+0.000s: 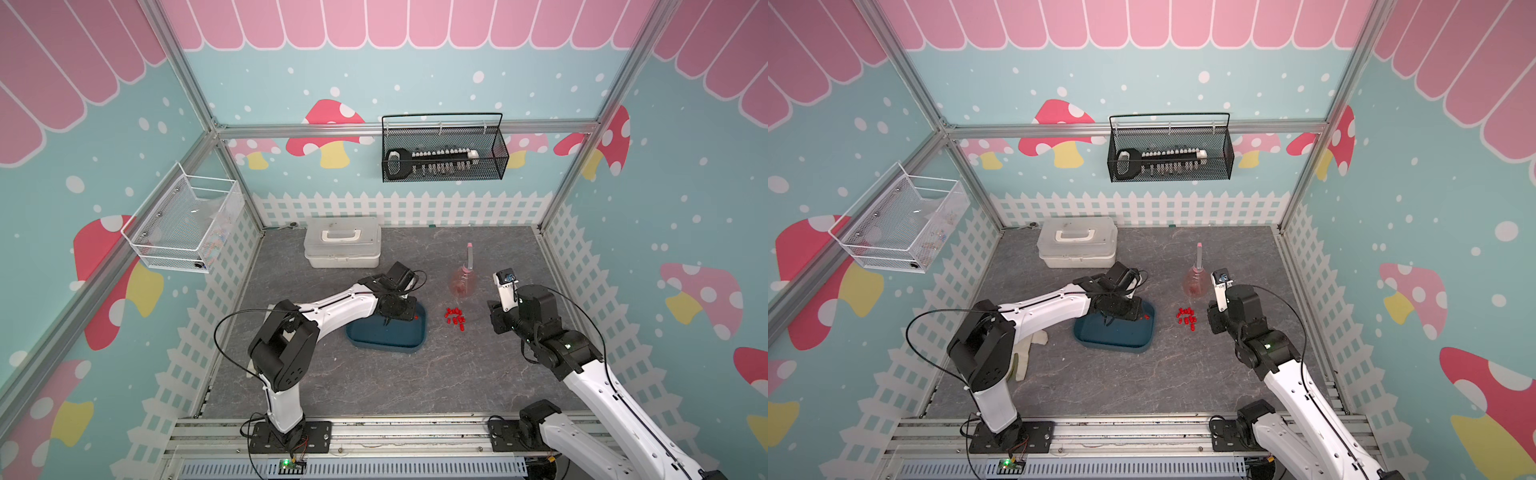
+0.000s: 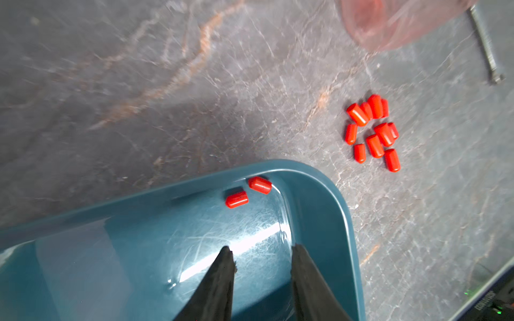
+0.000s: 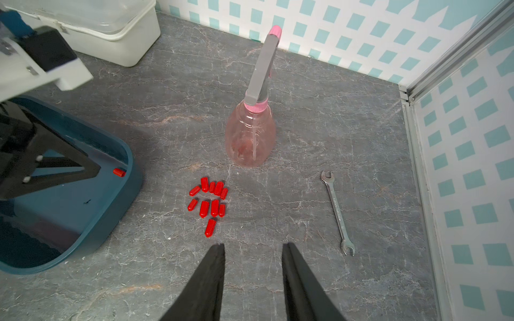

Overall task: Take the screw protection sleeves out of the storage box
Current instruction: Pick up the screw protection sleeve from the storage box.

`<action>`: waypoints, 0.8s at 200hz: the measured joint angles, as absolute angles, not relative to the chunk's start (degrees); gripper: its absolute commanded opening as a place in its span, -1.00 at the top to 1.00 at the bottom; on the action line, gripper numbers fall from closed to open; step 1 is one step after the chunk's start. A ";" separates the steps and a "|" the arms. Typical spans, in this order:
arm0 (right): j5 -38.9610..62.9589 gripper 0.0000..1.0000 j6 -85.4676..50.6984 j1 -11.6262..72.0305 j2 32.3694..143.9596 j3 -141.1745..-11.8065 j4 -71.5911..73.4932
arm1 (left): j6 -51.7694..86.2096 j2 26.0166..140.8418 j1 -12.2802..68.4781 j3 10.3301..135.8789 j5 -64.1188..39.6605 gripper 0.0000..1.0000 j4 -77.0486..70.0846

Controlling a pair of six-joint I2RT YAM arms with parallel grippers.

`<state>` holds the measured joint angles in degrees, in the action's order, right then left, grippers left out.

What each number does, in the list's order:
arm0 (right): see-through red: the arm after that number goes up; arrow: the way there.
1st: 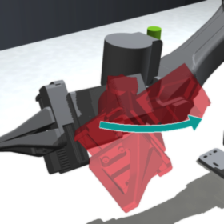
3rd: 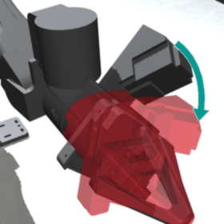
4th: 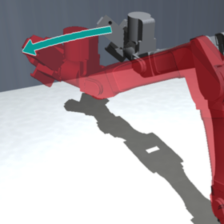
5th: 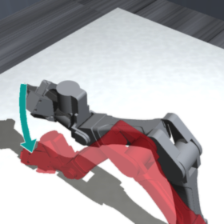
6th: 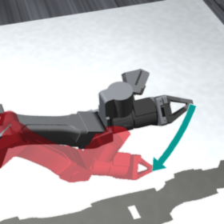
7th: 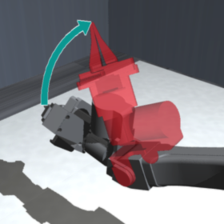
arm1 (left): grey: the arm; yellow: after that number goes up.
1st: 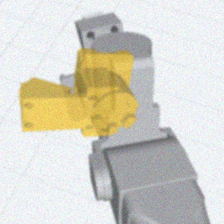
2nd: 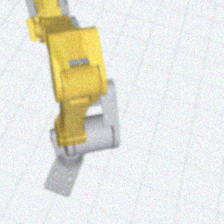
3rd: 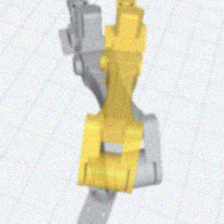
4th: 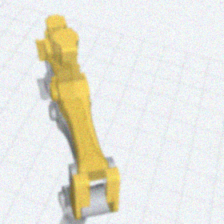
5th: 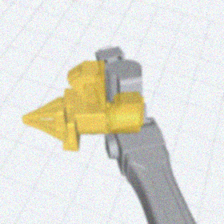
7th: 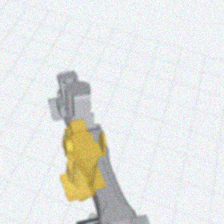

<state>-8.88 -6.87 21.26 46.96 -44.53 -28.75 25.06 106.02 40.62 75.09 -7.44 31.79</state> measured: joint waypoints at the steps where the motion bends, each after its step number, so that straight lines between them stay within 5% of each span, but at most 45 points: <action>1: -8.86 0.25 -6.87 21.23 46.96 -44.53 -28.73 | 25.04 106.06 40.64 75.11 -7.42 0.20 31.83; 60: -6.79 0.29 -6.50 20.60 47.11 -44.53 -28.21 | 25.06 109.25 40.93 77.19 -4.47 0.14 35.59; 160: -5.34 0.40 -6.33 20.56 47.77 -44.51 -27.99 | 25.08 114.72 40.84 82.00 -2.74 0.33 38.79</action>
